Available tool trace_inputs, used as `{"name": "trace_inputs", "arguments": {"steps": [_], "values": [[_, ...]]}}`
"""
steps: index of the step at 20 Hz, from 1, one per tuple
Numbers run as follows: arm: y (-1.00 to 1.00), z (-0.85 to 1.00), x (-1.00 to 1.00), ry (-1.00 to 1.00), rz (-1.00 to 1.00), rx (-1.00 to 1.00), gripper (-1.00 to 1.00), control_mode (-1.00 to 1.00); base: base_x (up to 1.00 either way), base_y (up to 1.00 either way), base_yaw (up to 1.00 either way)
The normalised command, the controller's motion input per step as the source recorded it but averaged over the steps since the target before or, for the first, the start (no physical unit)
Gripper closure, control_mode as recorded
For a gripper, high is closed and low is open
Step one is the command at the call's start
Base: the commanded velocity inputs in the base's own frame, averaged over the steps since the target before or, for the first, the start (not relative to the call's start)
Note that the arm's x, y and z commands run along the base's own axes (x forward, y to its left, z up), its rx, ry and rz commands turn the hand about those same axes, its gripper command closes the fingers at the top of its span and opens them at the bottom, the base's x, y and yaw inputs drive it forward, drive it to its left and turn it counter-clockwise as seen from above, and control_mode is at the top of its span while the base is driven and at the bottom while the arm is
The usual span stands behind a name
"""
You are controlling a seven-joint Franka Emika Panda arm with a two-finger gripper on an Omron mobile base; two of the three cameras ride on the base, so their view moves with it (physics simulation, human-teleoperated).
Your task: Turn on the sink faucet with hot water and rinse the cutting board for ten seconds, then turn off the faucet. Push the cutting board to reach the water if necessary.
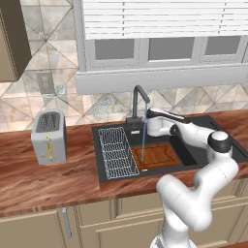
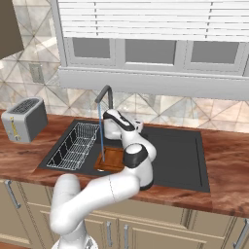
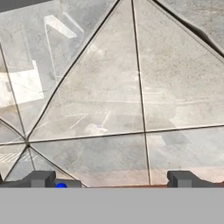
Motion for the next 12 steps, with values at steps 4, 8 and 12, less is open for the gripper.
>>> {"name": "trace_inputs", "arguments": {"steps": [4, 8, 12], "values": [[-0.66, 0.0, 0.0, 0.0, 0.0, 0.0, -1.0, -1.0, 0.0, 0.0, 0.0], [-0.53, 0.0, 0.0, 0.02, 0.0, 0.01, -1.0, -1.0, 0.0, 0.0, 0.0], [-0.31, 0.12, -0.03, 0.06, 0.0, 0.03, -1.0, -1.0, 0.0, 0.0, 0.0]]}}
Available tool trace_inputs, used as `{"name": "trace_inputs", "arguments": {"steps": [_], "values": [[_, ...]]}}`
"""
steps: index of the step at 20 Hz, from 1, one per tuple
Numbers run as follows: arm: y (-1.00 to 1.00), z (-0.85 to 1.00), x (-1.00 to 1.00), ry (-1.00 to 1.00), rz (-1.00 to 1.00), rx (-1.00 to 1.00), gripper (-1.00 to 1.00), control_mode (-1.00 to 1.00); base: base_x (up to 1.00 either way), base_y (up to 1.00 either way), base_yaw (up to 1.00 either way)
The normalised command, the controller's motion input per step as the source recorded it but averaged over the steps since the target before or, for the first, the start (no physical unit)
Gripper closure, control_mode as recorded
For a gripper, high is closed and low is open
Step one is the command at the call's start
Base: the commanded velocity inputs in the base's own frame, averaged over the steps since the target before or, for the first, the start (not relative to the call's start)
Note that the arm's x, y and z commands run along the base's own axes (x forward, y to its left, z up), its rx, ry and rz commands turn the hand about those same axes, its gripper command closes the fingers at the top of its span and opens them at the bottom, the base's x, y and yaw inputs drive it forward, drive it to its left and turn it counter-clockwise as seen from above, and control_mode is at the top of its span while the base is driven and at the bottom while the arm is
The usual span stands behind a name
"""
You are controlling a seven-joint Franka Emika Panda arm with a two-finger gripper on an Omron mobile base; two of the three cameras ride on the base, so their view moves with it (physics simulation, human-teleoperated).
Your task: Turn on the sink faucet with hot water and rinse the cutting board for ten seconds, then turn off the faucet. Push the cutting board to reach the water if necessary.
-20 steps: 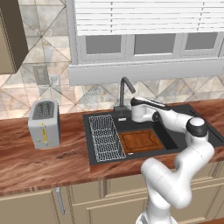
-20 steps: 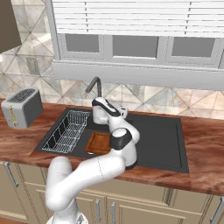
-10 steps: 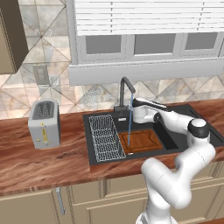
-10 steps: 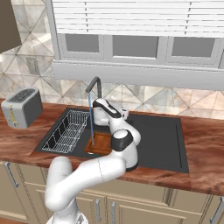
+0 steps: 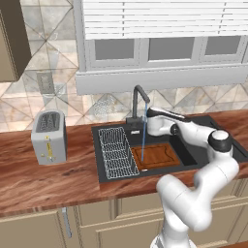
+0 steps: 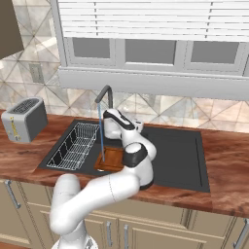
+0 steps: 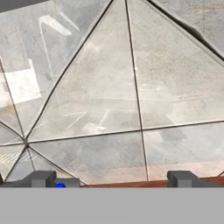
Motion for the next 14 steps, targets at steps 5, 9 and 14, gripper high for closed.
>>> {"name": "trace_inputs", "arguments": {"steps": [5, 9, 14], "values": [[-0.28, 0.19, -0.03, 0.07, 0.0, 0.04, -1.0, -1.0, 0.0, 0.0, 0.0], [-0.27, 0.26, 0.0, 0.08, 0.0, 0.05, -1.0, -1.0, 0.0, 0.0, 0.0], [-0.28, 0.34, -0.01, 0.12, 0.0, 0.05, -1.0, -1.0, 0.0, 0.0, 0.0]]}}
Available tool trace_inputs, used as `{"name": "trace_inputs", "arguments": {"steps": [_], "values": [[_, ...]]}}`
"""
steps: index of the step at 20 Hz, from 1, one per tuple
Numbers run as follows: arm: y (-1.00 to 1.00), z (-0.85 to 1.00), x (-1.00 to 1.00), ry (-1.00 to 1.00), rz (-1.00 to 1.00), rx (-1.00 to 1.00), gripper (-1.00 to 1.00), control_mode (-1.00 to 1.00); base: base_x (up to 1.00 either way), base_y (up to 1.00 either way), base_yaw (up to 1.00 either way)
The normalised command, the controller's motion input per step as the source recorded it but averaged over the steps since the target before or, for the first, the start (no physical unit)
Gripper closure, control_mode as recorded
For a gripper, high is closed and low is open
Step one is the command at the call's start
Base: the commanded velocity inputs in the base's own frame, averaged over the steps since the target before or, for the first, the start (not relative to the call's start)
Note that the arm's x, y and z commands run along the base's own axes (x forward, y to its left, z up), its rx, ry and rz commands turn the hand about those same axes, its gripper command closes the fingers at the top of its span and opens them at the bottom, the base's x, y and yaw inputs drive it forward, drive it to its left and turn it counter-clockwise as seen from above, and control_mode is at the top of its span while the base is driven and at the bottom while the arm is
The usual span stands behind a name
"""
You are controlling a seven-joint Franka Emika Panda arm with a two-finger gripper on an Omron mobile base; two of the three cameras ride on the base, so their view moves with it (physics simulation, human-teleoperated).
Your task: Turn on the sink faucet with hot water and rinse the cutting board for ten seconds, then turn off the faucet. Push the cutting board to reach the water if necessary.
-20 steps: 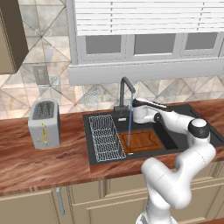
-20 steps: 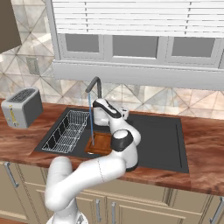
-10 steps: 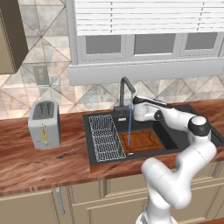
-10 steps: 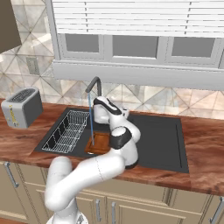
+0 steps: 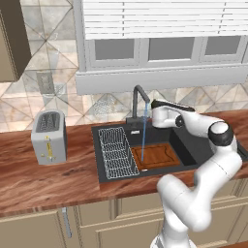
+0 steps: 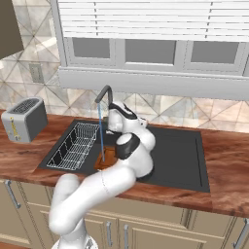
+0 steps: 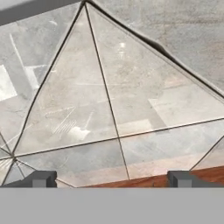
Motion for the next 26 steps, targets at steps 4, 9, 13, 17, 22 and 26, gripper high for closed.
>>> {"name": "trace_inputs", "arguments": {"steps": [4, 9, 13, 17, 22, 26], "values": [[-0.19, 0.48, -0.08, 0.22, 0.0, 0.03, -1.0, -1.0, 0.0, 0.0, 0.0], [-0.01, 0.61, -0.06, 0.29, 0.0, 0.01, -1.0, -1.0, 0.0, 0.0, 0.0], [0.0, 0.7, -0.04, 0.34, 0.0, 0.0, -1.0, -1.0, 0.0, 0.0, 0.0], [0.0, 0.75, 0.0, 0.34, 0.0, 0.01, -1.0, -1.0, 0.0, 0.0, 0.0], [-0.03, 0.7, 0.0, 0.3, 0.02, 0.05, -1.0, -1.0, 0.0, 0.0, 0.0], [-0.05, 0.41, 0.0, 0.28, 0.06, 0.07, -1.0, -1.0, 0.0, 0.0, 0.0]]}}
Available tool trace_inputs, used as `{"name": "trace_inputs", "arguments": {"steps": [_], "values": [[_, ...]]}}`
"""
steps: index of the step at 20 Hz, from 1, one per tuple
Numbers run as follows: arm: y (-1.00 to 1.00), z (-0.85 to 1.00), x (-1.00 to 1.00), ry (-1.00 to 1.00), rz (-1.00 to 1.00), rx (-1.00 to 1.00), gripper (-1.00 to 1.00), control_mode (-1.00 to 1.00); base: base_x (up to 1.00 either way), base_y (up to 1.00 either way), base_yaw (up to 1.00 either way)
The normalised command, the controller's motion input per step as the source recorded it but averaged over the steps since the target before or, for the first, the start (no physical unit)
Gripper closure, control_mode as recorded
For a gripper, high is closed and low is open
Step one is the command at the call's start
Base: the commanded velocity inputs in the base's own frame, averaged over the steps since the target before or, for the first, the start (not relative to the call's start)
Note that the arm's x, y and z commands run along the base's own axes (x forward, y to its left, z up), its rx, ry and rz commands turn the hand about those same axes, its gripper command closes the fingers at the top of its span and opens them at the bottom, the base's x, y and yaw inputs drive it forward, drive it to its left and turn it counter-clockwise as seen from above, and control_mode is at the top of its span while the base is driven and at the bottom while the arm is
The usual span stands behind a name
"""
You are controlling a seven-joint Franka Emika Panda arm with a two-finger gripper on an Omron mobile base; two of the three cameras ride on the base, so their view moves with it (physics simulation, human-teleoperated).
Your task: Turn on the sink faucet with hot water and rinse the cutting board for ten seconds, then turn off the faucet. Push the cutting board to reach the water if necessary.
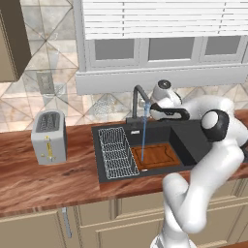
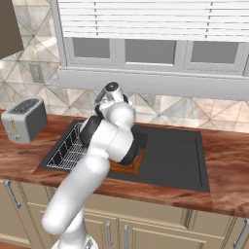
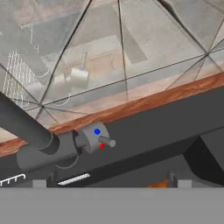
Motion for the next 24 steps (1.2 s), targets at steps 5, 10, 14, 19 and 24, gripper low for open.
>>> {"name": "trace_inputs", "arguments": {"steps": [5, 10, 14, 19, 24], "values": [[-0.29, 0.0, 0.0, 0.11, 0.04, 0.13, -1.0, -1.0, 0.0, 0.0, 0.0], [-0.42, 0.0, 0.0, 0.0, 0.07, 0.11, -1.0, -1.0, 0.0, 0.0, 0.0], [-0.39, 0.01, 0.0, 0.02, 0.03, 0.07, -1.0, -1.0, 0.0, 0.0, 0.0], [-0.12, 0.0, 0.0, 0.03, 0.02, 0.03, -1.0, -1.0, 0.0, 0.0, 0.0], [0.01, 0.0, 0.0, 0.04, 0.02, 0.0, -1.0, -1.0, 0.0, 0.0, 0.0]]}}
